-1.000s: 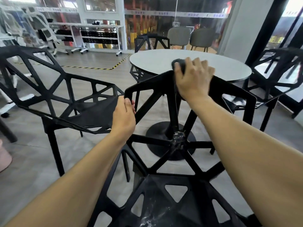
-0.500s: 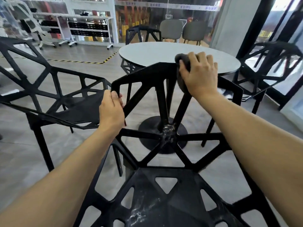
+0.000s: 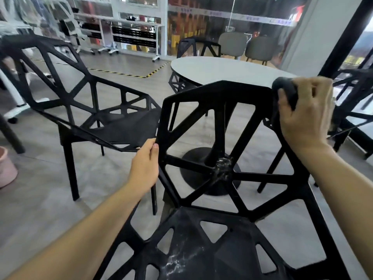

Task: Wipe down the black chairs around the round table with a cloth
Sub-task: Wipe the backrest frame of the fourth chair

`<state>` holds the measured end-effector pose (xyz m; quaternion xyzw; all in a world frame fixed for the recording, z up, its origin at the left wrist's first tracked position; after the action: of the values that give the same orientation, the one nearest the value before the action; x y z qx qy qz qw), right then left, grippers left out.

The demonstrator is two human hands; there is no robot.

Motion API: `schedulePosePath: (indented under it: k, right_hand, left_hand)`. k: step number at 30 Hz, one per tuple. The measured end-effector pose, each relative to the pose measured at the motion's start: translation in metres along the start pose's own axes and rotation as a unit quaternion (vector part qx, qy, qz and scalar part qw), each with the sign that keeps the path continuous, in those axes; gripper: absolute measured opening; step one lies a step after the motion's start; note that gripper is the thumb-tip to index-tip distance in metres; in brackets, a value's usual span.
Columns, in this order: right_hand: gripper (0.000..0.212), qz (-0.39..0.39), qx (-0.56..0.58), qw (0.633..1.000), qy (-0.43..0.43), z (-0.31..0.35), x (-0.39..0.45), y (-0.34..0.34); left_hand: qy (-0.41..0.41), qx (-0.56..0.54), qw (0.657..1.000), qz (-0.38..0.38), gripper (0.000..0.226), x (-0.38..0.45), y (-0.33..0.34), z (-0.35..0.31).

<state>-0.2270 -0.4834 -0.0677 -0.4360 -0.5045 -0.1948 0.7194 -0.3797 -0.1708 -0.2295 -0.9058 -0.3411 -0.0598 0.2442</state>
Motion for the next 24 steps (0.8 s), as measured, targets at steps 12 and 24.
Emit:
schedulePosePath:
  k: [12, 24]
  right_hand:
    - [0.024, -0.014, 0.068, 0.997, -0.025, 0.174, -0.089, 0.102]
    - [0.016, 0.045, 0.093, 0.988, -0.115, 0.2, -0.117, 0.098]
  left_hand:
    - [-0.032, -0.03, 0.998, -0.038, 0.023, 0.003, 0.0, 0.007]
    - [-0.108, -0.17, 0.979, -0.045, 0.04, 0.001, -0.006, 0.009]
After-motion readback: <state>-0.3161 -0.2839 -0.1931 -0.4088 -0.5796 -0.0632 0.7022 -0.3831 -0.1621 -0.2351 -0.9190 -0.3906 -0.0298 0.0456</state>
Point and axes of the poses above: each hand's wrist, its own x-axis towards the middle knuckle, its own y-axis out of the palm, z = x × y, the point moved 5 cm from there along x, towards the middle knuckle, and after that the axes turned 1 degree about -y, right-handed, at the moved point
